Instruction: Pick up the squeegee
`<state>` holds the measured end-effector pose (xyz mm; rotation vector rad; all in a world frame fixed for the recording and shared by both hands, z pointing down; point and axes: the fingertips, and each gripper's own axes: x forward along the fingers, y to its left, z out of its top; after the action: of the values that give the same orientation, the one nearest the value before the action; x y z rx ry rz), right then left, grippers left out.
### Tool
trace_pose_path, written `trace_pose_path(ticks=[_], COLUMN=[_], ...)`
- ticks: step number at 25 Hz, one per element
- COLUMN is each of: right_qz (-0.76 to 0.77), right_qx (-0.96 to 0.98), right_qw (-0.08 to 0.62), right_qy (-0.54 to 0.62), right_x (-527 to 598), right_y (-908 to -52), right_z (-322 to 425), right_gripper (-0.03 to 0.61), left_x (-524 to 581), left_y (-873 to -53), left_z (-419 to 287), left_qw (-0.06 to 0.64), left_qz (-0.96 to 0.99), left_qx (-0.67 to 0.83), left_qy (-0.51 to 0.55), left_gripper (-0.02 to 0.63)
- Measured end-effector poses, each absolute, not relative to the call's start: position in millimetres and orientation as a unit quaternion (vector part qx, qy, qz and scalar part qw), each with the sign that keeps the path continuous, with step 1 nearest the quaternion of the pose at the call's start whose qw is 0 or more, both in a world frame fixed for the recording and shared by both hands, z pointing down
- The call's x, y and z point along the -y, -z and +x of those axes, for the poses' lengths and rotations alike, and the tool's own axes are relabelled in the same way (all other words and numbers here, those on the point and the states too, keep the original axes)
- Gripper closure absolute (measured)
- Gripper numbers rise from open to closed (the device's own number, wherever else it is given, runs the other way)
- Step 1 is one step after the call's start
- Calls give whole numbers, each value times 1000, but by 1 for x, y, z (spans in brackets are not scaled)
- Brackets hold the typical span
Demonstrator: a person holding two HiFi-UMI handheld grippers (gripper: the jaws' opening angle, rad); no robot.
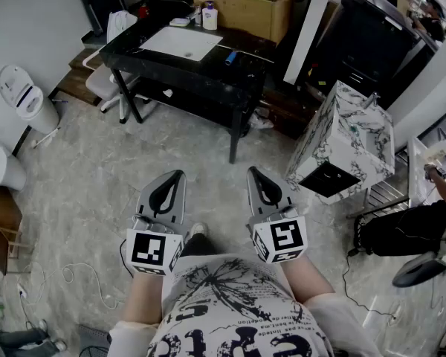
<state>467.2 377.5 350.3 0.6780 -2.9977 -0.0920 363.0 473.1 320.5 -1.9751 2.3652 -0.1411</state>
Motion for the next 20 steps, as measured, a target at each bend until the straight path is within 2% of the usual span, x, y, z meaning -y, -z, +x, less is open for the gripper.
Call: trace_pose_path(ticks=[12,20], right_qz=[211,211], right_qx=[977,976], right_qw=[23,48], right_qy=[-8,-17], right_x=[-378,-352], right_y=[-354,-376], right_z=[452,409], right_gripper=[586,586], left_x=[-477,-460], left_y=[-325,-334], left_z=[343,300], left_qw=[19,2], left_qz=[-621,-610], left_qx=[-782,-791], left_qy=[43,38], left_gripper=[601,601])
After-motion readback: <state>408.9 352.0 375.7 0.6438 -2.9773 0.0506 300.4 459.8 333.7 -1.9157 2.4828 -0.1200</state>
